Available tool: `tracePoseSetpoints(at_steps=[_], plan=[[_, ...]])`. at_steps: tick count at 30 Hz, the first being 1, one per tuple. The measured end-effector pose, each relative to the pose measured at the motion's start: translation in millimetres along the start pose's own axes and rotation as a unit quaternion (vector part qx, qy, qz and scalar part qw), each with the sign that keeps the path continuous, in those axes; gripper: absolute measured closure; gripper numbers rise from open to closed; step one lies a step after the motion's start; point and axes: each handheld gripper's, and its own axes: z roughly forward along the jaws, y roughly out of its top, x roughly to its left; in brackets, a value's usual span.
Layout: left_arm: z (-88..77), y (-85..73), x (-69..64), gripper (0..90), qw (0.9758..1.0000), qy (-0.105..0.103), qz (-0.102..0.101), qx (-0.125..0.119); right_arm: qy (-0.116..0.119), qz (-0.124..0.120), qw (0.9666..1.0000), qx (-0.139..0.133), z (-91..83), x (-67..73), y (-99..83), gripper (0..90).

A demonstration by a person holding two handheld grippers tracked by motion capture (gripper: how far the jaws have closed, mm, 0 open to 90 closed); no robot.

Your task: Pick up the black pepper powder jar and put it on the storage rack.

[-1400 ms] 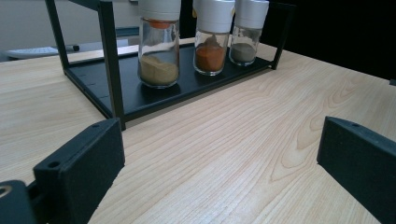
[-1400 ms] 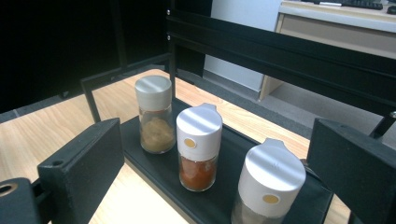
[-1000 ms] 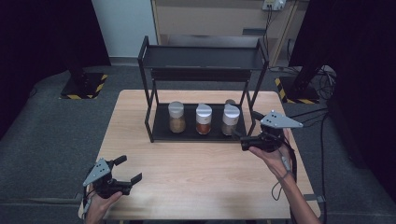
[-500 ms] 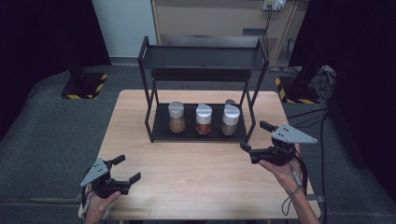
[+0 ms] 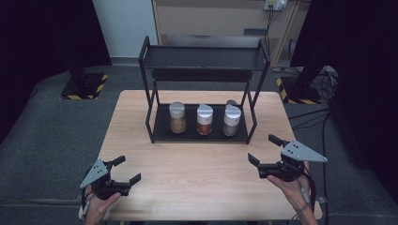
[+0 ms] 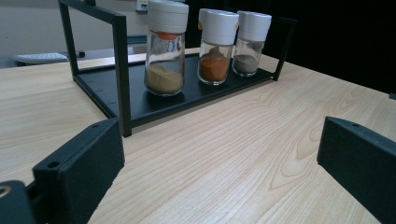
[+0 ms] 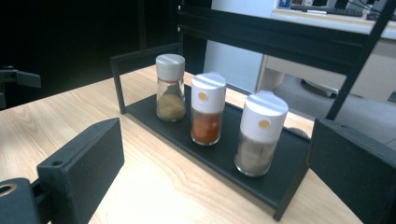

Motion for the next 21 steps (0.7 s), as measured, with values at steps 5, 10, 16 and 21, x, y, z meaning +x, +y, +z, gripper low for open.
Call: tracePoseSetpoints(at_steps=[5,10,16,21], plan=[[-0.5,-0.1,0.2,0.0,1.0,0.0,0.0,-0.001,-0.007,0.01,0.9999,0.009,-4.2,0.2,-13.9,4.3],[-0.6,-0.4,0.6,0.0,1.0,-0.001,-0.002,-0.002,-0.015,0.021,0.9996,0.013,-7.2,-0.5,-29.3,4.3],[-0.3,-0.4,0.5,0.0,1.0,-0.002,-0.001,-0.002,-0.024,0.029,0.999,0.023,-6.6,0.0,-47.0,4.3],[0.1,-0.6,0.9,0.0,1.0,-0.003,-0.001,-0.001,-0.024,0.036,0.9985,0.032,-4.5,-1.1,-54.9,4.3]])
